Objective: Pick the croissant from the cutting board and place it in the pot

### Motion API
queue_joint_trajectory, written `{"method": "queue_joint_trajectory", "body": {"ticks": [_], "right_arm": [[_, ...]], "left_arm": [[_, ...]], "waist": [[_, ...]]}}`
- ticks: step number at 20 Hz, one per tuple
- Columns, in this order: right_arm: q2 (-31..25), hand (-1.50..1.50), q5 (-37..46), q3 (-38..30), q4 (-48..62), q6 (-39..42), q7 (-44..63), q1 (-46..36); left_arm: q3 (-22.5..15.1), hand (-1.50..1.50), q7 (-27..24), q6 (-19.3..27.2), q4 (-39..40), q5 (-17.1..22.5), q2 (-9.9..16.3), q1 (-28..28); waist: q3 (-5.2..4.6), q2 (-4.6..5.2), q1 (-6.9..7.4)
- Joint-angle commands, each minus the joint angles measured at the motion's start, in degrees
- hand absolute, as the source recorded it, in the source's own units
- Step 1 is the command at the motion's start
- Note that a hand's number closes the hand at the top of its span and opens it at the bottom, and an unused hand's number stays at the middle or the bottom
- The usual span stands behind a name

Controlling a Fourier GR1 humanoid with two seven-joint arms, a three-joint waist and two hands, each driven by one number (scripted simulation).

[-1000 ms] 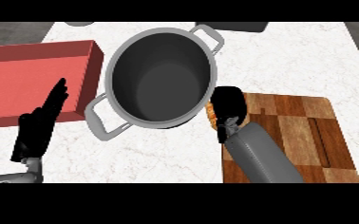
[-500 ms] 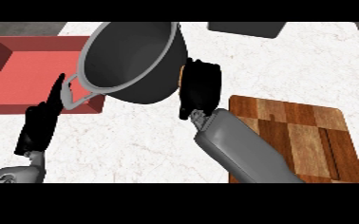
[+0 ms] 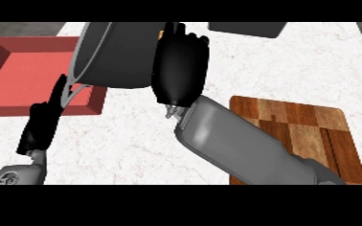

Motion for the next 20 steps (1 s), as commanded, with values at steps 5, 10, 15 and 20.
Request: {"method": "queue_joint_trajectory", "body": {"ticks": [5,10,15,20], "right_arm": [[1.5,1.5,-0.9,0.7,2.9,-7.7,16.4,-8.5],[1.6,1.5,-1.6,-0.9,7.0,-11.7,16.3,-10.8],[1.6,1.5,-2.3,-1.7,12.5,-16.2,13.3,-11.5],[1.6,1.5,-4.3,-2.7,19.9,-21.4,9.1,-10.7]], "left_arm": [[-1.2,0.0,-1.2,-0.5,-0.1,-0.4,-0.8,-1.8],[-0.3,0.0,-0.3,0.1,-0.9,-0.1,-0.7,-1.0],[-1.0,0.0,-1.8,1.7,-0.7,-1.4,-2.0,0.5],[0.5,0.0,-1.6,0.8,-1.5,-0.1,-1.1,0.5]], "waist": [[0.03,0.4,-1.0],[0.14,0.43,-1.75],[0.18,0.62,-3.52],[0.2,0.88,-3.87]]}}
